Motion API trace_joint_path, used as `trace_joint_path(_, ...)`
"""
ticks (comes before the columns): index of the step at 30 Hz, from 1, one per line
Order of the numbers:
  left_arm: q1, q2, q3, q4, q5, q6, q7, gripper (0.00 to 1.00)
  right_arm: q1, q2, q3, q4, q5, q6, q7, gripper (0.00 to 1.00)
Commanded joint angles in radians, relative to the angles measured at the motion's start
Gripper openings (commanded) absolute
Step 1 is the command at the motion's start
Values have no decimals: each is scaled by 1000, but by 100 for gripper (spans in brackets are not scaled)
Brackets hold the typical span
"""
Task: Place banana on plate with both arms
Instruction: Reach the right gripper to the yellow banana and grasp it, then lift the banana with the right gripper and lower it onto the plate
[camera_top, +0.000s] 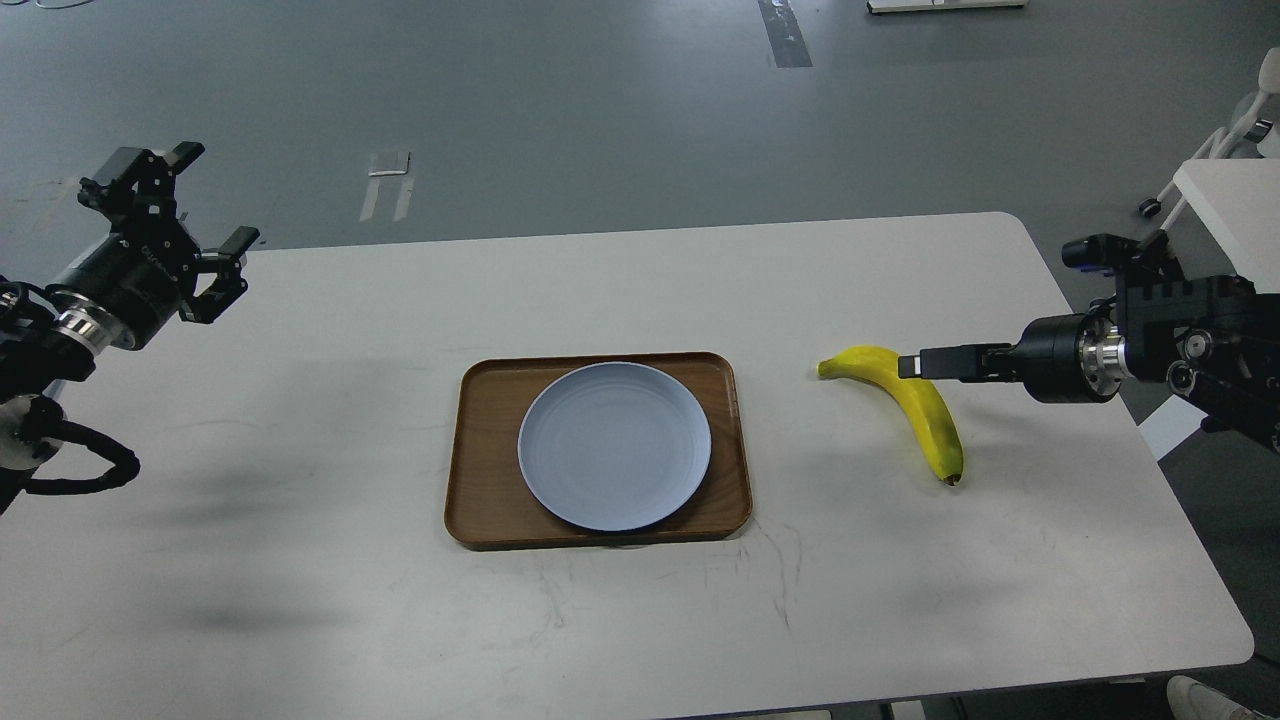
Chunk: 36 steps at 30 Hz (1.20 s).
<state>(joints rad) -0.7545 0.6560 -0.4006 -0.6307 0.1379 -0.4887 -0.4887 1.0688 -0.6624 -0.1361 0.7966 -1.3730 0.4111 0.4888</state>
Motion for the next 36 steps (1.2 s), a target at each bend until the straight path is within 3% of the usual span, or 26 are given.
trace_joint_path(1,0,5,0,0,0,0,0,100,68,70,-160,-43,-38,-57,0,100)
trace_joint_path(9,1,8,0,-1,0,0,0,100,53,188,-200,-146,-40,-81,0,100)
trace_joint_path(12,0,10,0,0,0,0,0,100,48,208,-230,-161,-38,-83,0,96)
trace_joint_path(14,1,10,0,0,0,0,0,100,49,208,-244,-162,-38,-83,0,88)
trace_joint_path(15,1,11,0,-1,0,0,0,100,49,208,-247,-160,-38,-83,0,75)
trace_joint_path(16,0,11,0,0,0,0,0,100,49,207,-250,-158,-38,-83,0,53)
trace_joint_path(18,1,11,0,-1,0,0,0,100,49,205,-252,-157,-38,-83,0,28)
trace_joint_path(22,1,14,0,-1,0,0,0,100,51,196,-252,-146,-40,-83,0,8)
trace_joint_path(25,1,14,0,-1,0,0,0,100,51,191,-252,-142,-38,-83,0,0)
trace_joint_path(32,0,16,-1,-1,0,0,0,100,75,169,-240,-116,-34,-87,0,0)
trace_joint_path(36,0,17,-1,-1,0,0,0,100,196,153,-240,-30,-26,-81,0,0)
